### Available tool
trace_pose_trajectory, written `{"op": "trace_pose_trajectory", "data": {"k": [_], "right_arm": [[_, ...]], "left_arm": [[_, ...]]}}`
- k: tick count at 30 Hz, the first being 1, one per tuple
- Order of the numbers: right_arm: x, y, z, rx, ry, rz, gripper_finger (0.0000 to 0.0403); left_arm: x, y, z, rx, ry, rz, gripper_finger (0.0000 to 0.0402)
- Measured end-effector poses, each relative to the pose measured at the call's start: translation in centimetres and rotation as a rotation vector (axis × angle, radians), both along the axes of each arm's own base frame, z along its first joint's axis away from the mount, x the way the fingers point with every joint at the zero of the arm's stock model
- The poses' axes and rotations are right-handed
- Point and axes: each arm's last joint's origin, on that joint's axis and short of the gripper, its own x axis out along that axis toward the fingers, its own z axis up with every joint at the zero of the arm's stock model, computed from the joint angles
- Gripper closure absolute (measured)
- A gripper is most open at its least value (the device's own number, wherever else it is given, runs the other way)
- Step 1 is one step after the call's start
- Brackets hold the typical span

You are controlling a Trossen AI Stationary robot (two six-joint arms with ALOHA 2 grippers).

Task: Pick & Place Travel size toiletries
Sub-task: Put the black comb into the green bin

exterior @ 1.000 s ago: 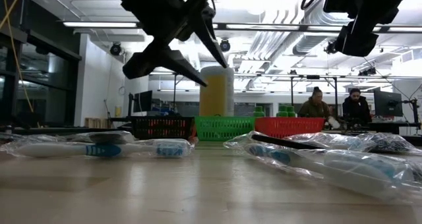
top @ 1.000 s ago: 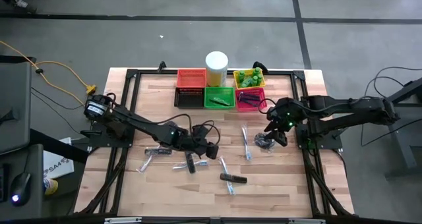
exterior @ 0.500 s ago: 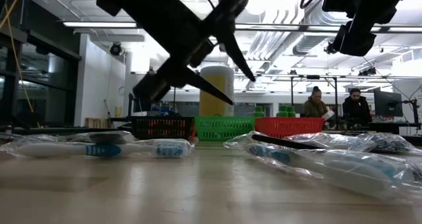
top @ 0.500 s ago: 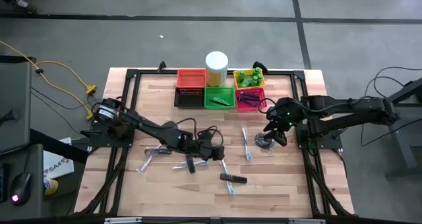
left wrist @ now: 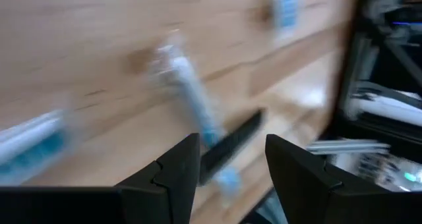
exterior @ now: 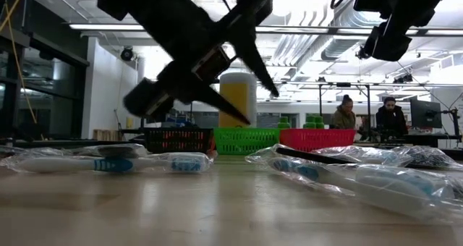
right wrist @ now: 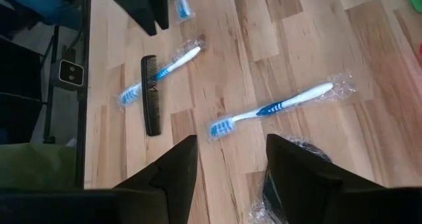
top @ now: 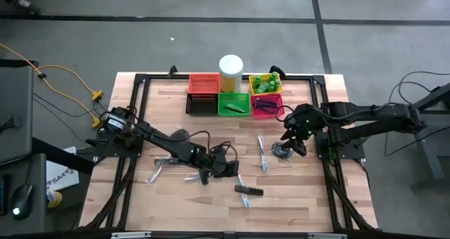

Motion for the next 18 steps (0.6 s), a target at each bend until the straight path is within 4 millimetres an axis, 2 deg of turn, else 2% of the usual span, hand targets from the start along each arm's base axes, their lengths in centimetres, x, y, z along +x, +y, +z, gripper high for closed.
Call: {"op": "trace_pose_trajectory", "data": {"k": [7,18], "right_arm": [[0.0,0.0,0.0,-0.008,-0.003,0.009,0.0229],[0.0,0.0,0.0,-0.021,-0.007,0.024,0.0229]], "left_arm": [[0.4,-1.7,-1.4,-0.061,-0.021,0.0,0.0226],[0.5,-2.2,-1.7,-0.089,-0.023,0.015,0.0226]]}}
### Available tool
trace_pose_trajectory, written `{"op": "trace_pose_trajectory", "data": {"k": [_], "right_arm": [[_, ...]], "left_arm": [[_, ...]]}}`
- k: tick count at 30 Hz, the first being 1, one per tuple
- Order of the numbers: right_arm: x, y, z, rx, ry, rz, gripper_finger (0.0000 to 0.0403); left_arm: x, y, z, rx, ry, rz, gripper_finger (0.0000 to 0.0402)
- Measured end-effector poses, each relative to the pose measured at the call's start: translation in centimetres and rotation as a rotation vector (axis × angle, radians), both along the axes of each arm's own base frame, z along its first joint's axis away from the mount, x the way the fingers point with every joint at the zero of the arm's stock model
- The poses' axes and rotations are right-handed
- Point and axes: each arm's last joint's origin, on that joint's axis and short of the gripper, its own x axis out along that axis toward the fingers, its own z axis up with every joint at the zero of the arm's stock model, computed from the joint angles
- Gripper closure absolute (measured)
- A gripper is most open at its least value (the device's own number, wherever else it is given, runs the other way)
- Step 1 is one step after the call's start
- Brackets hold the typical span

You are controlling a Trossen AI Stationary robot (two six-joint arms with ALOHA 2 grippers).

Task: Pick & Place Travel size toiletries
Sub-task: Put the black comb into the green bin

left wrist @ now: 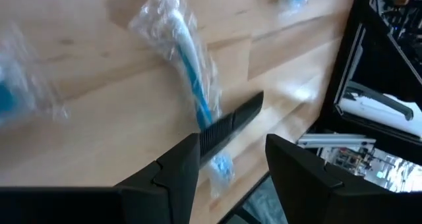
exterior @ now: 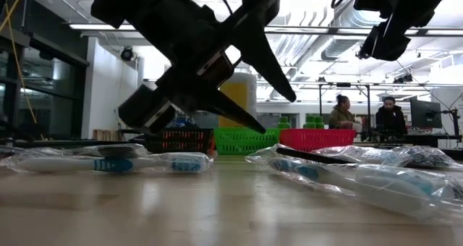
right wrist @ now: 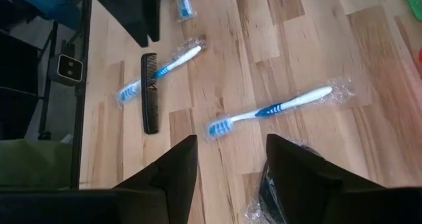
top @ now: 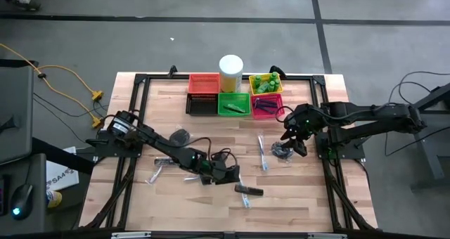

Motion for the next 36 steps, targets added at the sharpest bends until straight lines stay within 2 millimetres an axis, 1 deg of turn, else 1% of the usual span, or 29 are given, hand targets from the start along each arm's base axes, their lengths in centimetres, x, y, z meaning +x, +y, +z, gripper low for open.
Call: {"op": "trace_pose_trajectory", "data": {"k": [3,5,12,15,17,22,28,36], "right_arm": [[0.0,0.0,0.0,0.0,0.0,0.001,0.0229],[0.0,0.0,0.0,0.0,0.0,0.0,0.0229],[0.0,0.0,0.0,-0.003,-0.001,0.002,0.0229],[0.0,0.0,0.0,-0.003,-0.001,0.002,0.0229],[0.0,0.0,0.0,-0.005,-0.001,0.004,0.0229],[0.0,0.0,0.0,-0.004,0.002,0.009,0.0229],[-0.6,0.1,-0.4,0.036,0.07,0.026,0.0229],[-0.6,0.1,-0.4,0.016,0.071,0.026,0.0229]], "left_arm": [[0.0,0.0,-0.6,0.002,0.023,0.002,0.0226],[0.1,-0.1,-0.5,-0.013,0.016,0.001,0.0226],[2.1,-0.9,-0.9,-0.019,0.014,-0.042,0.0226],[2.5,-1.0,-1.3,-0.013,0.068,-0.038,0.0226],[2.4,-1.0,-1.6,-0.002,0.107,-0.036,0.0226],[2.5,-1.0,-1.3,-0.001,0.099,-0.038,0.0226],[2.4,-1.0,-1.3,0.0,0.105,-0.038,0.0226],[2.4,-1.0,-1.4,0.002,0.112,-0.04,0.0226]]}}
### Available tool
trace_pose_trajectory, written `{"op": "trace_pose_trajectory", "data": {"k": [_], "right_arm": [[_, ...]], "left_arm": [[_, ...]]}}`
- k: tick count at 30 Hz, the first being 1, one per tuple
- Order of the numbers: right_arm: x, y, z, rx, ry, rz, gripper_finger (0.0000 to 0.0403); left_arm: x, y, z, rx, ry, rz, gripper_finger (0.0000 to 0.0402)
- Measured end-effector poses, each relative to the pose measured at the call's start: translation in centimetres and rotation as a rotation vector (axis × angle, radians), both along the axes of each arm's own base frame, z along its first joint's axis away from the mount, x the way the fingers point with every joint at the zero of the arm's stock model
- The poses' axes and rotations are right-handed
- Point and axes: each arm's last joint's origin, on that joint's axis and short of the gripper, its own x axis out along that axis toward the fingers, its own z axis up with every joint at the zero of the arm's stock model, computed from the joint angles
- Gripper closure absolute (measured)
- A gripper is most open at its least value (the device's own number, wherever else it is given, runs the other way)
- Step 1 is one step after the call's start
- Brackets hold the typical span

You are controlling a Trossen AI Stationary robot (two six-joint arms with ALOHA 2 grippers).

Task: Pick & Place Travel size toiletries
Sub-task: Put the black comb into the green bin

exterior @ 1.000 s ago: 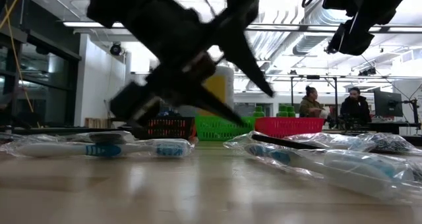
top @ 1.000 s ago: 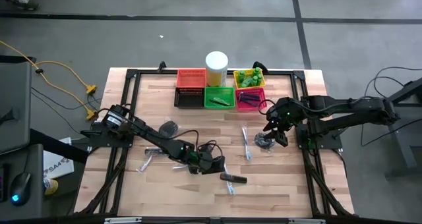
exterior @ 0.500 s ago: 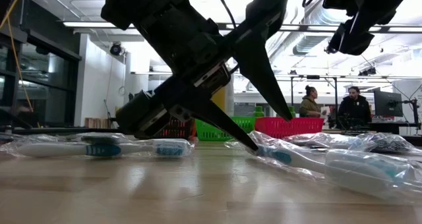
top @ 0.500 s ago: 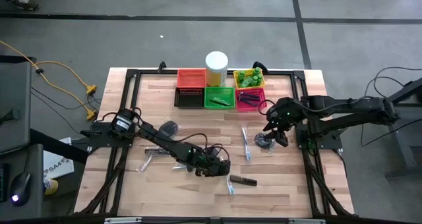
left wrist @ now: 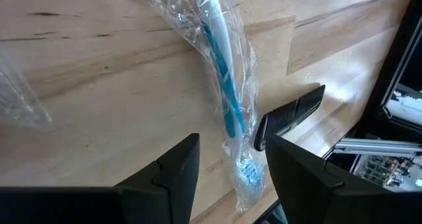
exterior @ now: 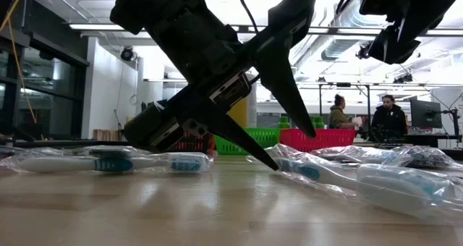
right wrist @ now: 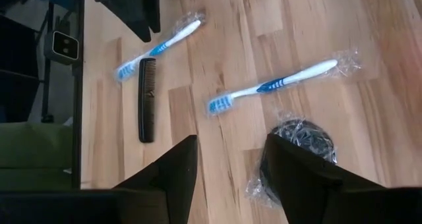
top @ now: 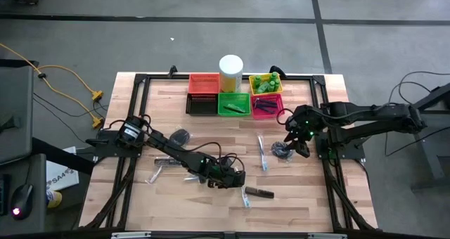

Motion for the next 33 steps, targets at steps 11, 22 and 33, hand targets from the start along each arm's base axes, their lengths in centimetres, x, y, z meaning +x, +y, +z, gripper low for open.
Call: {"op": "trace_pose_trajectory", "data": {"k": [11,22,33], "right_arm": [[0.0,0.0,0.0,-0.01,-0.004,0.013,0.0229],[0.0,0.0,0.0,-0.013,-0.006,0.02,0.0229],[0.28,0.08,0.24,-0.009,-0.054,0.056,0.0229]], "left_arm": [[0.01,0.04,-0.01,0.01,-0.002,0.001,0.0226],[0.0,0.04,-0.02,0.011,-0.001,0.002,0.0226],[-0.01,0.05,-0.03,0.012,0.0,0.002,0.0226]]}}
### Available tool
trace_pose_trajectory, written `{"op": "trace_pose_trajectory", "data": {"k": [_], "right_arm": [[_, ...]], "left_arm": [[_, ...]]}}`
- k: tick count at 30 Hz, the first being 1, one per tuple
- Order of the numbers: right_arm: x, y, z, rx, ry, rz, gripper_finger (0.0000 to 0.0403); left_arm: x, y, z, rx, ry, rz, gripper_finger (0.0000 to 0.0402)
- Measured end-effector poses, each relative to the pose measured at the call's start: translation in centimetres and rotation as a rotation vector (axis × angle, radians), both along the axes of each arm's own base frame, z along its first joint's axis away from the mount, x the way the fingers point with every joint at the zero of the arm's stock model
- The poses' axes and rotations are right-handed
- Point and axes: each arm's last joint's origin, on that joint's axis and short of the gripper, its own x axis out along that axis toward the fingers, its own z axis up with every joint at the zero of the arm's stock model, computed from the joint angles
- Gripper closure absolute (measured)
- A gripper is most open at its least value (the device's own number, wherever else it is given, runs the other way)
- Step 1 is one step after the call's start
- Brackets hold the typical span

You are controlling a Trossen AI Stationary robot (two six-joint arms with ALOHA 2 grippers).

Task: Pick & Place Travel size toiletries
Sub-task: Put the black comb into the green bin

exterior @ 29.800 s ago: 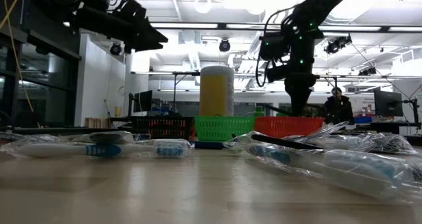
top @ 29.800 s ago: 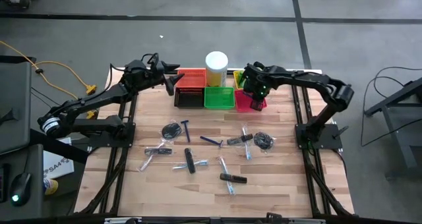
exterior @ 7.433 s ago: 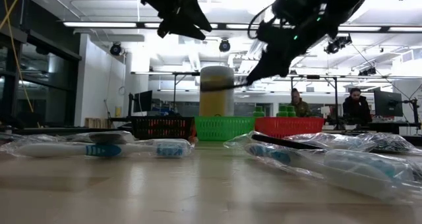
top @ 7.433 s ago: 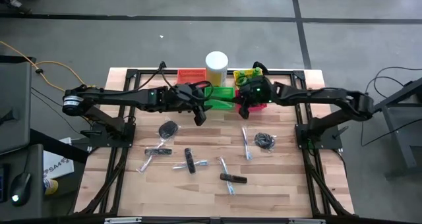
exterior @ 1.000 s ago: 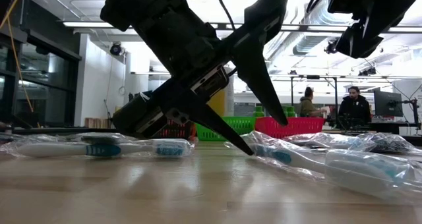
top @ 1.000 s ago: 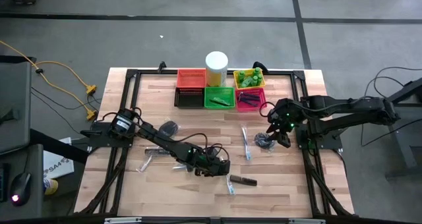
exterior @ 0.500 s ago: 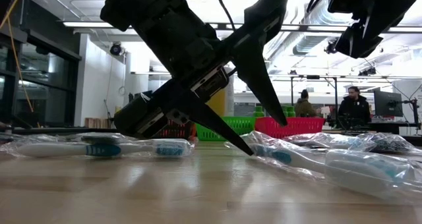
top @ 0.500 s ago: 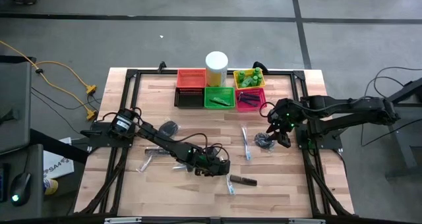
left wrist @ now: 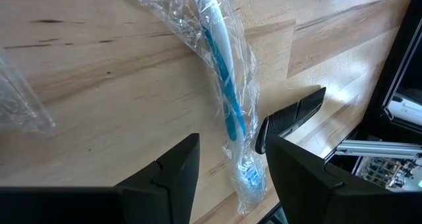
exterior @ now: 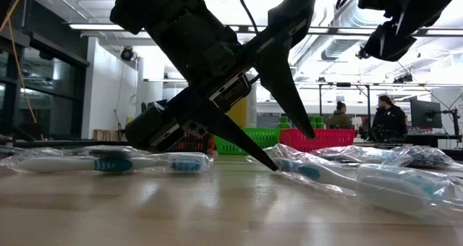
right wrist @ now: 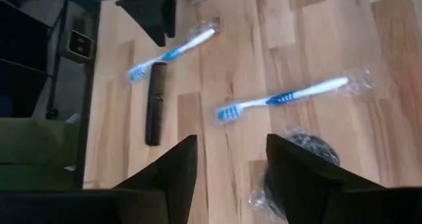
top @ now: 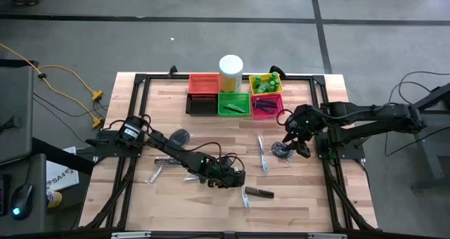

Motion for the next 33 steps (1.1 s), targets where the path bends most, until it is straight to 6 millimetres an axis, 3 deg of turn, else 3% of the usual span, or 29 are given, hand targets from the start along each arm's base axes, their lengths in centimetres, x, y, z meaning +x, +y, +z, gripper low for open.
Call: {"op": "trace_pose_trajectory", "data": {"k": [11,23,27,33], "right_arm": [[-0.1,0.2,0.0,0.02,0.001,0.033,0.0229],[-0.2,2.1,-0.1,-0.06,0.012,0.079,0.0234],[-0.3,2.7,-0.1,-0.052,0.017,0.097,0.0273],[-0.7,4.1,-0.1,-0.019,0.035,0.156,0.0387]], "left_arm": [[0.0,0.0,0.0,0.0,0.0,0.0,0.0226],[0.0,0.0,0.0,0.0,0.0,0.0,0.0226],[0.0,0.0,0.0,0.018,-0.005,-0.015,0.0226],[0.0,0.0,0.3,0.032,-0.017,-0.03,0.0226]]}}
